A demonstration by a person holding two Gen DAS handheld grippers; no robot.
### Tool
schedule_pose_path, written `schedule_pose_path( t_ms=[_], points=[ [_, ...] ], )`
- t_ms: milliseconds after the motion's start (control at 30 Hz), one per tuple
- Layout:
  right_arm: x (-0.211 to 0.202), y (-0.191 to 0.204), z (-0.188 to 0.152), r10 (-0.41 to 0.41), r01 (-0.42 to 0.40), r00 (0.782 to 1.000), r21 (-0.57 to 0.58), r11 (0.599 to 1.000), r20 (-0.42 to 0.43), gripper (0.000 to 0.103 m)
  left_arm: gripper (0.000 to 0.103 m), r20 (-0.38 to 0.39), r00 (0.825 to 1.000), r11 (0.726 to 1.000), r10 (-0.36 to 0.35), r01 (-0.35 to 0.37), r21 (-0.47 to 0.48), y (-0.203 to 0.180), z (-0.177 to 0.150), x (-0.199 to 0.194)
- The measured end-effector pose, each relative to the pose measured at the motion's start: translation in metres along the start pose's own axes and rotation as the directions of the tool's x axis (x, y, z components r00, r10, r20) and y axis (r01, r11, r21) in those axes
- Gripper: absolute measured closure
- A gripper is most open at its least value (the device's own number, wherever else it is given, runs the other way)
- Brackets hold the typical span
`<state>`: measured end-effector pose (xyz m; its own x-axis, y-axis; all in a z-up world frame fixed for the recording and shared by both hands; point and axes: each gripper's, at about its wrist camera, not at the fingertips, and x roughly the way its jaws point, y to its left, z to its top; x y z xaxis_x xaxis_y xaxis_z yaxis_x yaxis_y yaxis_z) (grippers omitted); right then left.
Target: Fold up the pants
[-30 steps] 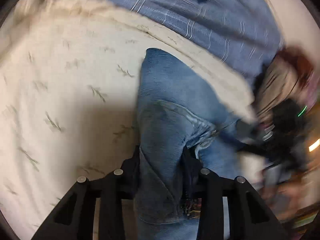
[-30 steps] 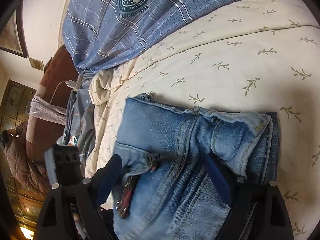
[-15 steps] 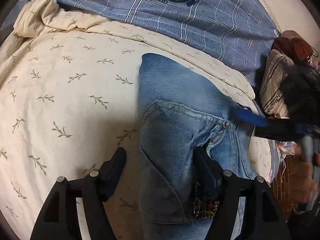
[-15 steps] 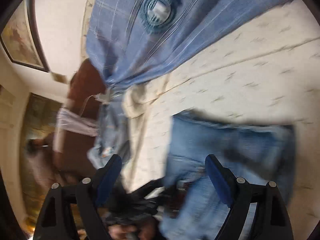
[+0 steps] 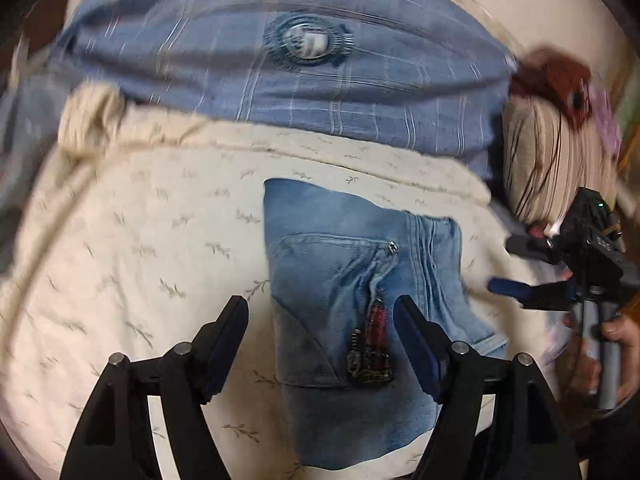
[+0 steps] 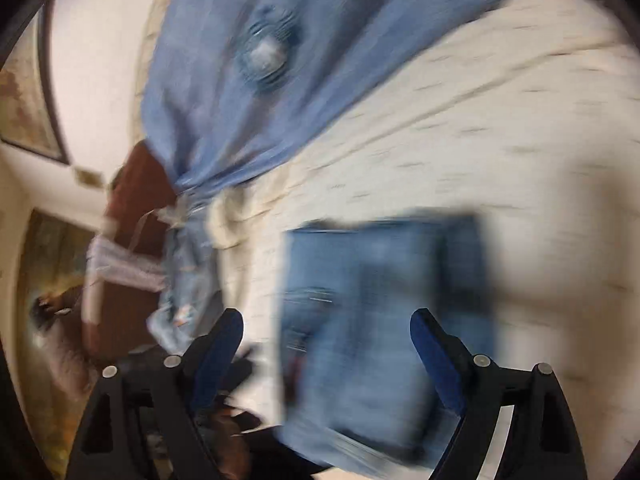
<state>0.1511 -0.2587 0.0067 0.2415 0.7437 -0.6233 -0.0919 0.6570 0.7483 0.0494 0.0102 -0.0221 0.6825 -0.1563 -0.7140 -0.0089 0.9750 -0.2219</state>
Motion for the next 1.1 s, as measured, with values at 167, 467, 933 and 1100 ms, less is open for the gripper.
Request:
schedule_pose_path(
  t_ms=[167, 467, 933, 1100],
  points=[
    [0.005, -0.038, -0.040, 0.029, -0.022, 0.994, 0.068, 0.997, -0.102, 0.015, 0.027, -0.013, 0.971, 0.925, 0.238, -0.223, 0.307, -0.055, -0.020, 0.033],
    [0.025, -0.023, -0.066, -0.006, 0.010, 0.992, 0.030, 0.999, -0.129, 0.034, 0.023, -0.008, 0.939, 0.878, 0.343, -0.317, 0.358, -0.057, -0.030, 0.048],
    [-0.010, -0.003, -0.036, -0.096, 0.096, 0.995, -0.033, 0.995, 0.003, 0.020, 0.014, -0.009, 0.955, 0.912, 0.296, -0.280, 0.301, -0.045, -0.032, 0.048],
    [0.020, -0.019, 0.017, -0.076, 0.076, 0.997, 0.006, 0.997, 0.004, 0.018, 0.009, -0.023, 0.963, 0.933, 0.267, -0.252, 0.258, -0.036, -0.030, 0.050]
  ],
)
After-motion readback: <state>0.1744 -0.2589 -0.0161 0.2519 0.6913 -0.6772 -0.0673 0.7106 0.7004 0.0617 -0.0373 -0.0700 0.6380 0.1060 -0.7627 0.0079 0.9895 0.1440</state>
